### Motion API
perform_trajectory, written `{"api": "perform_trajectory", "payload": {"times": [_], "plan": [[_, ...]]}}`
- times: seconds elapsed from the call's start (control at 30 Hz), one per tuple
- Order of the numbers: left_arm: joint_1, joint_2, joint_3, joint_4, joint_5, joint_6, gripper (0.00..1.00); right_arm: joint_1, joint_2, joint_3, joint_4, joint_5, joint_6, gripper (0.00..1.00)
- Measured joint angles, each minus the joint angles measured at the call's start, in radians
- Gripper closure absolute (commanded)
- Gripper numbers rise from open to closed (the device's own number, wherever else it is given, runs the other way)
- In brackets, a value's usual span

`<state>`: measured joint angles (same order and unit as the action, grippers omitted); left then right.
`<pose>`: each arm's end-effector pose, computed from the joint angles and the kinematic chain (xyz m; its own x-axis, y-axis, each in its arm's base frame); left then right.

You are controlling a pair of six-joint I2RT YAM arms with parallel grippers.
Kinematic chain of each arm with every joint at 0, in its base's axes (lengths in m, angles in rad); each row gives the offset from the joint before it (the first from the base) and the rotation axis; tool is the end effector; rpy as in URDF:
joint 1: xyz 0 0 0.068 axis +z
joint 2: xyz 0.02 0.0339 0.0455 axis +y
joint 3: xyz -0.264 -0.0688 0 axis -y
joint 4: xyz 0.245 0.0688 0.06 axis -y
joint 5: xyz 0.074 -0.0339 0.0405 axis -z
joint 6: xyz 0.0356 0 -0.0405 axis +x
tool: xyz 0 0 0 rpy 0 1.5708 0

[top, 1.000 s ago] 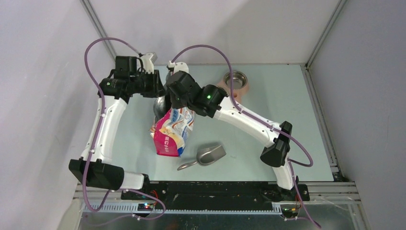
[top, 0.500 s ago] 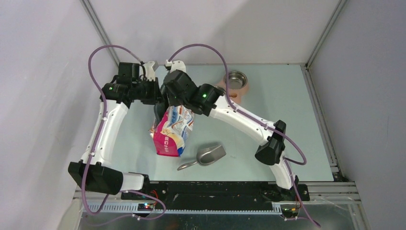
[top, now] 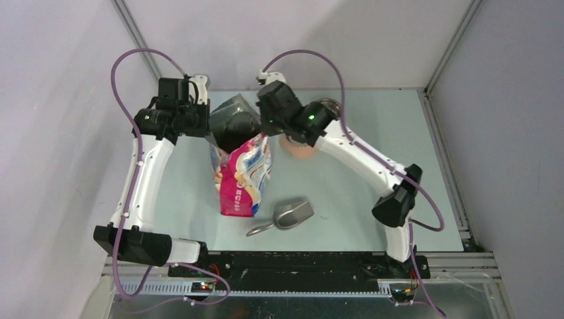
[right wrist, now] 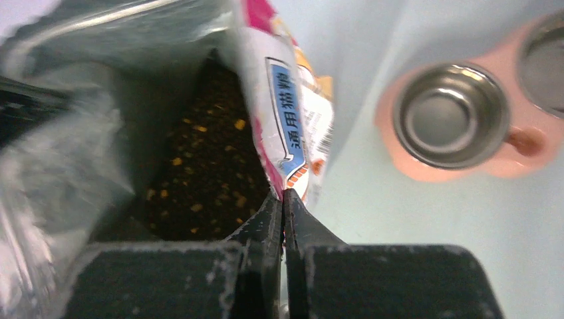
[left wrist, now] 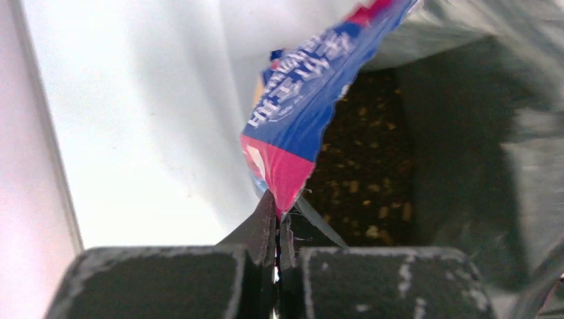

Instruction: Serve the pet food

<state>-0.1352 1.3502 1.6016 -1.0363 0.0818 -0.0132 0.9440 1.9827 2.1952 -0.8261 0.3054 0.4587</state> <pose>0.2593 -0.0382 0.4128 -0.7028 0.0823 -0.7066 0.1824 0.9809 -0.0671 0.2672 0.3507 0.4036 -0.5810 -0.0823 -0.8097 -0.4138 0.8866 0.2068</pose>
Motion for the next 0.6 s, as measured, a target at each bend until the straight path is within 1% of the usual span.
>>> {"api": "perform_trajectory", "payload": {"times": [0.13,0.2,0.23,0.27,0.3,0.33,0.37,0.4,0.47,0.53,0.6], "plan": [[-0.001,0.006,0.053,-0.060,-0.072,0.023,1.00,-0.066,-0.095,-0.082,-0.036,-0.016,-0.015,1.00],[-0.010,0.021,0.086,-0.092,-0.071,0.027,1.00,-0.076,-0.113,-0.100,-0.035,-0.019,-0.027,1.00],[-0.012,0.031,0.102,-0.106,-0.068,0.034,0.98,-0.077,-0.115,-0.103,-0.032,-0.019,-0.035,1.00],[-0.013,0.041,0.115,-0.116,-0.060,0.042,0.91,-0.076,-0.116,-0.104,-0.029,-0.022,-0.045,1.00],[-0.013,0.051,0.127,-0.123,-0.047,0.049,0.73,-0.076,-0.116,-0.105,-0.026,-0.029,-0.053,0.99],[-0.012,0.060,0.136,-0.129,-0.030,0.055,0.66,-0.076,-0.116,-0.106,-0.022,-0.039,-0.061,0.95],[-0.011,0.064,0.142,-0.129,-0.007,0.059,0.53,-0.077,-0.116,-0.107,-0.016,-0.062,-0.074,0.81],[-0.009,0.065,0.144,-0.124,0.019,0.058,0.45,-0.077,-0.116,-0.111,-0.008,-0.082,-0.088,0.68],[-0.006,0.059,0.139,-0.116,0.066,0.053,0.40,-0.078,-0.116,-0.111,0.009,-0.112,-0.114,0.57],[-0.005,0.050,0.115,-0.103,0.109,0.029,0.39,-0.074,-0.116,-0.108,0.042,-0.145,-0.168,0.53],[-0.004,0.047,0.093,-0.103,0.134,0.008,0.38,-0.066,-0.106,-0.090,0.058,-0.161,-0.219,0.52]]}}
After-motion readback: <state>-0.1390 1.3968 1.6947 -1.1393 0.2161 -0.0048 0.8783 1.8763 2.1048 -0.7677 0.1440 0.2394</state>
